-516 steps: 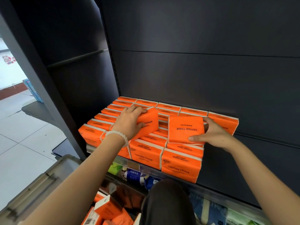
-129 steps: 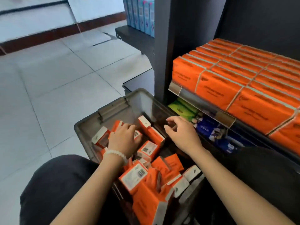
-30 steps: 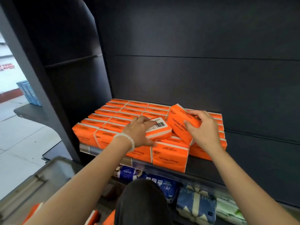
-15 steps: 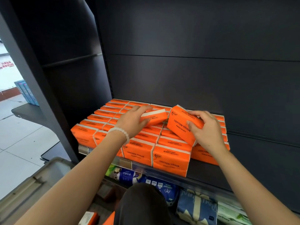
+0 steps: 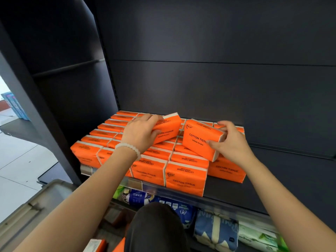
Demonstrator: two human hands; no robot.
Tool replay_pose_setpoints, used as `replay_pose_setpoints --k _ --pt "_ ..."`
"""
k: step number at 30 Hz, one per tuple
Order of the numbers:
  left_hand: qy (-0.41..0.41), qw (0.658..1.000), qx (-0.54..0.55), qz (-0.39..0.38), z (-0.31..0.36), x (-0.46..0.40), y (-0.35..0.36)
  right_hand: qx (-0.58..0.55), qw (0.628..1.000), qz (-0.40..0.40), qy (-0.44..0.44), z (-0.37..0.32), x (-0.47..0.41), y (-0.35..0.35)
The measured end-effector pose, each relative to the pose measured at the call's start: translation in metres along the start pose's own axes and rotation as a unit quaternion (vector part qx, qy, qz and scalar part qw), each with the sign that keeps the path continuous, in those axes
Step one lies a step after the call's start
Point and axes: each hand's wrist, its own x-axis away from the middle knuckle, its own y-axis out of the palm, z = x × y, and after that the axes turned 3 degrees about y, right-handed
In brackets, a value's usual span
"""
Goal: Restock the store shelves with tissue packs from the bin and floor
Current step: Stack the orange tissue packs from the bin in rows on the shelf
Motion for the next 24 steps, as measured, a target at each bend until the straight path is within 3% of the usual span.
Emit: replay_pose_setpoints --k 6,13,19,24 --pt "0.019 0.993 0.102 0.055 0.036 0.022 -0.015 -0.07 0.996 0.047 0.017 0.019 0.022 -0.033" --pt "0.07 0.981 0.17 0.059 0.104 0.044 -0.023 -0.141 0.984 0.106 0.016 0.061 0.067 -0.094" --pt "0.125 0.969 0.214 -0.012 0.159 0.051 -0.01 -0.171 0.977 0.119 0.043 0.097 0.095 -0.133" --pt "0.124 0.965 0.21 -0.095 0.178 0.06 0.018 -0.176 0.98 0.079 0.052 0.117 0.097 -0.13"
